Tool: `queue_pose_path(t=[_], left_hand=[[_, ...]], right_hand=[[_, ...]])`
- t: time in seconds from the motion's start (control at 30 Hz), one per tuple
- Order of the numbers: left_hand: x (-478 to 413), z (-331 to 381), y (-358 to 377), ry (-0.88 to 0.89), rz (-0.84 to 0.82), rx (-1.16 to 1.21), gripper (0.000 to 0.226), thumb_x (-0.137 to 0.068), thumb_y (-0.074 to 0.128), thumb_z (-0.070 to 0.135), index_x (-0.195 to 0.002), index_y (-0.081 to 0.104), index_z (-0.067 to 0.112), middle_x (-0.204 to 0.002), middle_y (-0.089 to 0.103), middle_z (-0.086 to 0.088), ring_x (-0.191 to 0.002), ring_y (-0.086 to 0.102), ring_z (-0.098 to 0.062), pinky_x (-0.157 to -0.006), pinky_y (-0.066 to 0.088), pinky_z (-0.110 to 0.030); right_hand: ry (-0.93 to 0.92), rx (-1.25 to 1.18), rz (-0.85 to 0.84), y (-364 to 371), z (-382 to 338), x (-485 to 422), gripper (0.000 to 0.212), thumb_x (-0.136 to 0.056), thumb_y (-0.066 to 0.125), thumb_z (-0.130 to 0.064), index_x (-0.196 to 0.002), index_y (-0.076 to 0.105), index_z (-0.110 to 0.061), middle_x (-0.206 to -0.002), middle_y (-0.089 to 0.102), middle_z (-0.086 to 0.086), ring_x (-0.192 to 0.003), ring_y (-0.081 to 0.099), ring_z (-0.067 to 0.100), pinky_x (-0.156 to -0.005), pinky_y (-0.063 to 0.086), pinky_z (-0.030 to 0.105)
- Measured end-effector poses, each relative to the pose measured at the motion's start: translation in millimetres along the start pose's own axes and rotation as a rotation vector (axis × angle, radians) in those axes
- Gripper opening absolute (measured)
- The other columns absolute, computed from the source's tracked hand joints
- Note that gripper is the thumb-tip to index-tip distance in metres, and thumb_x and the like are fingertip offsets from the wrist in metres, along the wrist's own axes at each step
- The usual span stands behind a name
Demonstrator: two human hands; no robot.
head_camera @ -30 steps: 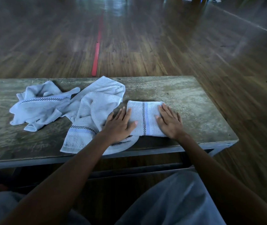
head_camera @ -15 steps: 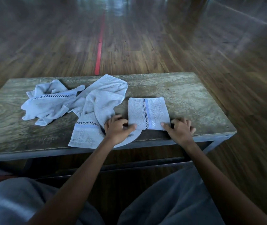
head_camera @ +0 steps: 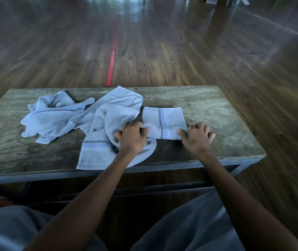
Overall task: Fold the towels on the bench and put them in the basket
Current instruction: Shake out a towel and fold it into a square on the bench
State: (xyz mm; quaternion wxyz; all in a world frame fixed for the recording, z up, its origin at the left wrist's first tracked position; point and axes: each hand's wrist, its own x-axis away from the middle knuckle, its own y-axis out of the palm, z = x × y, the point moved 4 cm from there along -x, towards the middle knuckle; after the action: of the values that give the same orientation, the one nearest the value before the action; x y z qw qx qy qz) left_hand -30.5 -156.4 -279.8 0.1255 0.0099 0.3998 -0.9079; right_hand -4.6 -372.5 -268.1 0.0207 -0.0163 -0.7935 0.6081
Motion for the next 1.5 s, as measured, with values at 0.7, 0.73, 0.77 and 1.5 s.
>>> queue_pose_path(t=[0.7, 0.73, 0.77, 1.5], left_hand=[[-2.6, -16.8, 13.7, -0.132, -0.066, 0.098, 0.049, -0.079, 0.056, 0.055, -0.042, 0.045, 0.024, -0.085, 0.056, -0.001, -0.111, 0.046, -0.027, -0.097, 0.034, -0.049], [-1.2, -16.2, 14.0, -0.139, -0.093, 0.088, 0.046, -0.08, 0.057, 0.055, -0.046, 0.047, 0.026, -0.099, 0.055, -0.003, -0.116, 0.04, -0.025, -0.099, 0.032, -0.048], [0.1, -15.1, 13.3, -0.138, -0.122, 0.068, 0.04, -0.082, 0.058, 0.053, -0.051, 0.052, 0.028, -0.112, 0.051, -0.003, -0.121, 0.033, -0.024, -0.103, 0.028, -0.047], [5.4, -22.4, 17.4, -0.037, -0.155, -0.046, 0.039, -0.072, 0.063, 0.064, -0.068, 0.052, 0.027, -0.112, 0.039, 0.007, -0.117, 0.028, -0.018, -0.106, 0.025, -0.046]], right_hand=[[-0.441, -0.082, 0.06, 4.4, -67.0, -28.1, 0.048, -0.097, 0.036, -0.04, -0.141, 0.033, -0.022, -0.147, 0.035, 0.004, -0.137, 0.024, 0.022, -0.108, 0.017, 0.039], [-0.501, -0.065, -0.033, 14.0, -75.0, -32.8, 0.049, -0.099, 0.032, -0.041, -0.145, 0.029, -0.025, -0.154, 0.026, 0.002, -0.143, 0.016, 0.02, -0.113, 0.013, 0.04], [-0.524, -0.036, -0.125, 25.2, -78.9, -36.9, 0.05, -0.099, 0.028, -0.044, -0.147, 0.024, -0.029, -0.159, 0.016, -0.001, -0.146, 0.007, 0.018, -0.116, 0.007, 0.04], [-0.402, 0.089, -0.152, 52.4, -77.7, -42.1, 0.05, -0.1, 0.011, -0.047, -0.149, 0.01, -0.038, -0.16, -0.001, -0.007, -0.147, -0.006, 0.013, -0.119, -0.007, 0.04]])
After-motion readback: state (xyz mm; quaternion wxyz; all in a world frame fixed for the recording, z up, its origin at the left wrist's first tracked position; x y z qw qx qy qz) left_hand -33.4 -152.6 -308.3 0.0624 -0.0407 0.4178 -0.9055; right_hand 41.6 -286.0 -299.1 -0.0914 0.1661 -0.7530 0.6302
